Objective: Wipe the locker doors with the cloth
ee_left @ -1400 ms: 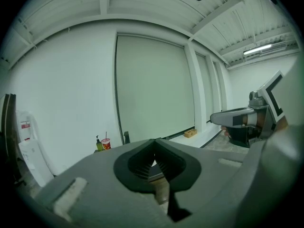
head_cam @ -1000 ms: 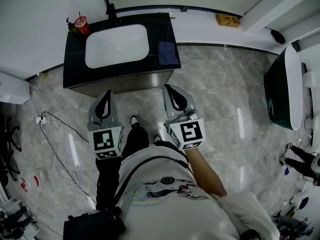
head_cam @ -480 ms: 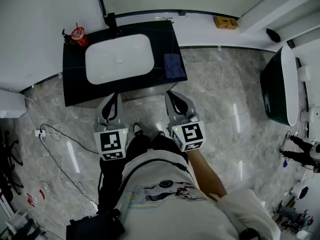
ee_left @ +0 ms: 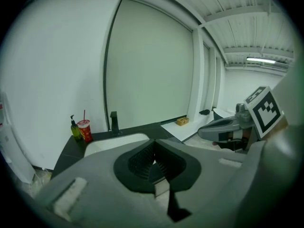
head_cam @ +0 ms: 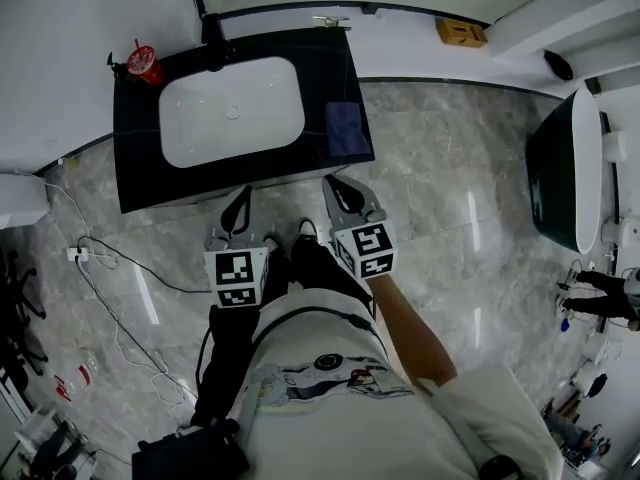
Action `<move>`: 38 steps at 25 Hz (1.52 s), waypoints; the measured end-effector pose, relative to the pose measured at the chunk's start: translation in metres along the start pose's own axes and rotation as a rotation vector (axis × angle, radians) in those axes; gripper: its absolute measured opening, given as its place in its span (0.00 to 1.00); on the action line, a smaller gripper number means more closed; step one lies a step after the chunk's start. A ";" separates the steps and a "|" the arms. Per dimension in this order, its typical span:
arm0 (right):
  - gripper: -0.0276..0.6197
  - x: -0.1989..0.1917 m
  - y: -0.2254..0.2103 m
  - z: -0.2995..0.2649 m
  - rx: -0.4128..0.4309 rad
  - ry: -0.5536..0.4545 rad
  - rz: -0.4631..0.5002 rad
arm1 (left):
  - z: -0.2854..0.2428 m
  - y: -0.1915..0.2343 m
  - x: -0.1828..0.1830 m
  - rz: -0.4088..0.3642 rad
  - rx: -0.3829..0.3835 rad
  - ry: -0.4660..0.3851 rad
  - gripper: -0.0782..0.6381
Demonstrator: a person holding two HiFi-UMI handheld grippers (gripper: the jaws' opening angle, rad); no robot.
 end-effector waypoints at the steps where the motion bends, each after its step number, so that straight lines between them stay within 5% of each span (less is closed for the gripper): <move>1: 0.05 -0.007 -0.006 -0.006 0.007 0.023 -0.001 | -0.006 -0.004 -0.006 0.009 -0.008 0.019 0.11; 15: 0.11 -0.095 -0.116 -0.093 0.016 0.299 0.023 | -0.104 -0.020 -0.091 0.034 -0.024 0.279 0.11; 25: 0.32 -0.142 -0.160 -0.147 0.041 0.506 0.051 | -0.120 -0.020 -0.115 0.067 0.015 0.361 0.11; 38: 0.16 -0.159 -0.162 -0.154 0.081 0.501 0.032 | -0.110 -0.034 -0.121 0.050 0.011 0.386 0.11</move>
Point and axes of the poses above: the fingertips, and each gripper's own axes: z backward along the fingers, y to its left, x out of its top, the point moved 8 cm from there along z, backward along the fingers, and after that the axes turned 14 degrees about -y, right-handed, at the moved point
